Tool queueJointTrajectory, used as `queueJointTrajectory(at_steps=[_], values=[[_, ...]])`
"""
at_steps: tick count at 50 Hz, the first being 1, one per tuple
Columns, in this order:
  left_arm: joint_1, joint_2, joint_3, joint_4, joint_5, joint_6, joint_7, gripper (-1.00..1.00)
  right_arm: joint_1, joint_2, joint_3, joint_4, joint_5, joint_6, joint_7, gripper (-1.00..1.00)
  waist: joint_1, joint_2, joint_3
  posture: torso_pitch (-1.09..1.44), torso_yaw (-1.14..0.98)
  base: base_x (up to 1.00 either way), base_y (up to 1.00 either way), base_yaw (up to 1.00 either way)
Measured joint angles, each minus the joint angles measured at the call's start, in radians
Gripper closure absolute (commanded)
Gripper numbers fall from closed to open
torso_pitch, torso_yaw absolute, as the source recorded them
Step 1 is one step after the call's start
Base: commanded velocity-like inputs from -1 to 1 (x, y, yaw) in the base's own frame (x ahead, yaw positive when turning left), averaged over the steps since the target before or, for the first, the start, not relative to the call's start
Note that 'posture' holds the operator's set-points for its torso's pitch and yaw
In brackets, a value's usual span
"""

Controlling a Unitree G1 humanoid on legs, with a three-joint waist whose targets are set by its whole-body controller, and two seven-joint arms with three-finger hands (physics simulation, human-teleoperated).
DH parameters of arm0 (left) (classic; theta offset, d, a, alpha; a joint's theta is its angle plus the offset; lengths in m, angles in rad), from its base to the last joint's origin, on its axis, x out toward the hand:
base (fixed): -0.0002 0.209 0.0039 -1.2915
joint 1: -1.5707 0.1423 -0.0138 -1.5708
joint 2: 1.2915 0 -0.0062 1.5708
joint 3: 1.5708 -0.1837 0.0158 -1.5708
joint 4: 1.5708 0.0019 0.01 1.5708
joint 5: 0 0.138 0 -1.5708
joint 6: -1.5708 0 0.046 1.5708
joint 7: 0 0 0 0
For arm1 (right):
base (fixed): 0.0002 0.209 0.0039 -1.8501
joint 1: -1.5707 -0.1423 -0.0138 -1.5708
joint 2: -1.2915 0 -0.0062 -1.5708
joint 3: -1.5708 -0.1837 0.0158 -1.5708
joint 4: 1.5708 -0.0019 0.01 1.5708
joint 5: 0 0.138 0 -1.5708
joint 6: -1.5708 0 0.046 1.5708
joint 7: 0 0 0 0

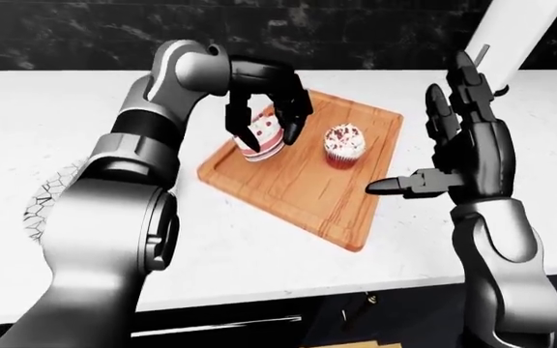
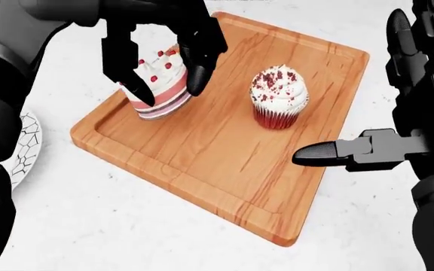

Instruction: Move the dessert items from the plate to the tray.

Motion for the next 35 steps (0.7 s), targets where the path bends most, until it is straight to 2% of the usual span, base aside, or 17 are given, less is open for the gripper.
queueJointTrajectory(at_steps=[5,8,10,12,13,17,20,22,23,29,35], values=[[0.006,-0.008,-0.001,0.003,0.002,-0.004,-0.003,0.10,-0.004,-0.003,-0.004,-0.010,0.002,0.008,0.002,-1.00,0.001,-0.002,0.000,0.00,0.00,0.00,0.00,0.00],[0.009,-0.011,0.000,0.002,-0.001,-0.002,-0.009,0.08,-0.007,-0.005,-0.005,-0.006,0.001,0.007,0.002,-1.00,0.001,-0.003,0.000,0.00,0.00,0.00,0.00,0.00],[0.007,-0.013,0.001,0.001,-0.003,-0.001,-0.011,-0.21,-0.009,-0.005,-0.004,-0.006,0.002,0.009,0.002,-1.00,0.002,-0.003,0.001,0.00,0.00,0.00,0.00,0.00],[0.005,-0.015,0.004,-0.003,-0.009,0.002,-0.016,-0.32,-0.009,-0.005,-0.004,-0.006,0.003,0.012,0.002,-1.00,0.002,-0.003,0.000,0.00,0.00,0.00,0.00,0.00],[0.004,-0.015,0.004,-0.004,-0.011,0.002,-0.017,-0.46,-0.010,-0.006,-0.003,-0.007,0.003,0.014,0.002,-1.00,0.002,-0.003,0.000,0.00,0.00,0.00,0.00,0.00],[0.000,-0.014,0.003,-0.006,-0.017,0.003,-0.018,-0.46,-0.010,-0.006,-0.003,-0.010,0.003,0.014,0.002,-1.00,0.002,-0.002,-0.001,0.00,0.00,0.00,0.00,0.00],[-0.001,-0.011,0.002,-0.008,-0.016,0.002,-0.020,-0.60,-0.007,-0.004,-0.001,-0.009,0.001,0.011,0.002,-1.00,0.002,-0.002,-0.001,0.00,0.00,0.00,0.00,0.00],[-0.003,-0.009,0.003,-0.007,-0.016,0.003,-0.023,-0.95,-0.007,-0.004,-0.001,-0.009,0.000,0.013,0.001,-1.00,0.002,-0.001,-0.001,0.00,0.00,0.00,0.00,0.00],[-0.005,-0.008,0.003,-0.006,-0.015,0.003,-0.023,-0.99,-0.007,-0.003,0.000,-0.010,-0.001,0.013,0.001,-1.00,0.002,-0.001,0.000,0.00,0.00,0.00,0.00,0.00],[-0.065,0.020,0.025,-0.005,-0.036,0.028,-0.038,-1.00,-0.010,-0.003,0.002,-0.019,-0.001,0.021,0.002,-1.00,0.001,-0.003,0.008,0.00,0.00,0.00,0.00,0.00],[-0.163,0.076,0.077,-0.082,-0.129,0.129,-0.039,-1.00,-0.027,-0.013,-0.003,-0.023,-0.002,0.045,0.000,-1.00,0.001,0.001,0.008,0.00,0.00,0.00,0.00,0.00]])
